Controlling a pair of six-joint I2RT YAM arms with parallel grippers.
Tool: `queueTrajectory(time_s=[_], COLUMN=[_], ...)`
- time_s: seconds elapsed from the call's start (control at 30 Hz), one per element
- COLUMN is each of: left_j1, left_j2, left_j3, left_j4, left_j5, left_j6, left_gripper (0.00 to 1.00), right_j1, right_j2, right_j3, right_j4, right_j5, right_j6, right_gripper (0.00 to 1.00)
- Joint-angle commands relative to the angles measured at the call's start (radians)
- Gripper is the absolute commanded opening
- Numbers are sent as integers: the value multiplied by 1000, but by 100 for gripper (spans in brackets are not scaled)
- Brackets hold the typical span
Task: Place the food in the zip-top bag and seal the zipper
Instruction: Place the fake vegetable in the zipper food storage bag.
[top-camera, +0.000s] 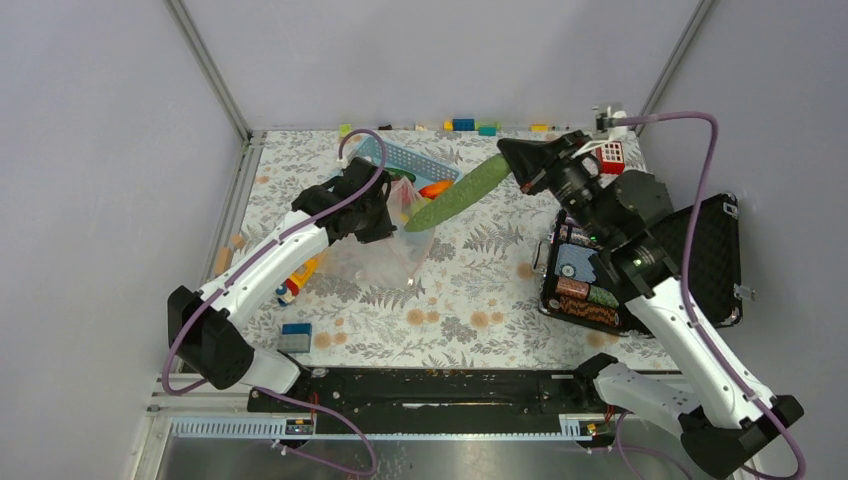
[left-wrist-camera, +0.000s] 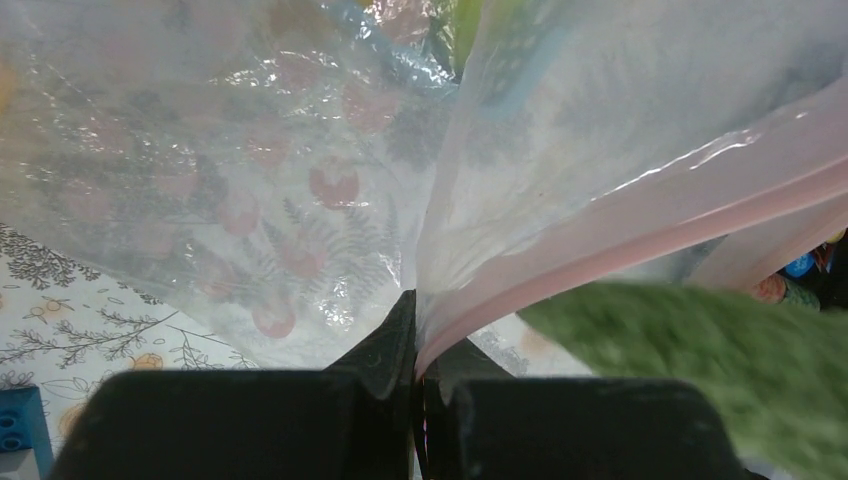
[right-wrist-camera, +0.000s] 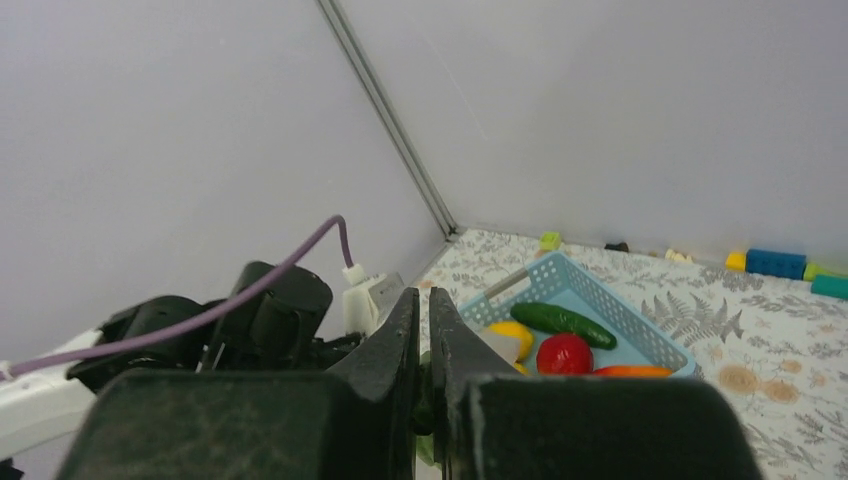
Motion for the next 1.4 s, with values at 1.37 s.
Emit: queueTrajectory(time_s=[1.37], left_j1=[-177], left_j2=[-126], left_j3=[118], left_j4=[63], left_j5=[96], left_j6=[3], left_gripper=[0], right_j1=[431], right_j2=[354], right_j3=[-198], right_j4=[182], right_j5=[328], right_j6=[-63], right_gripper=[0])
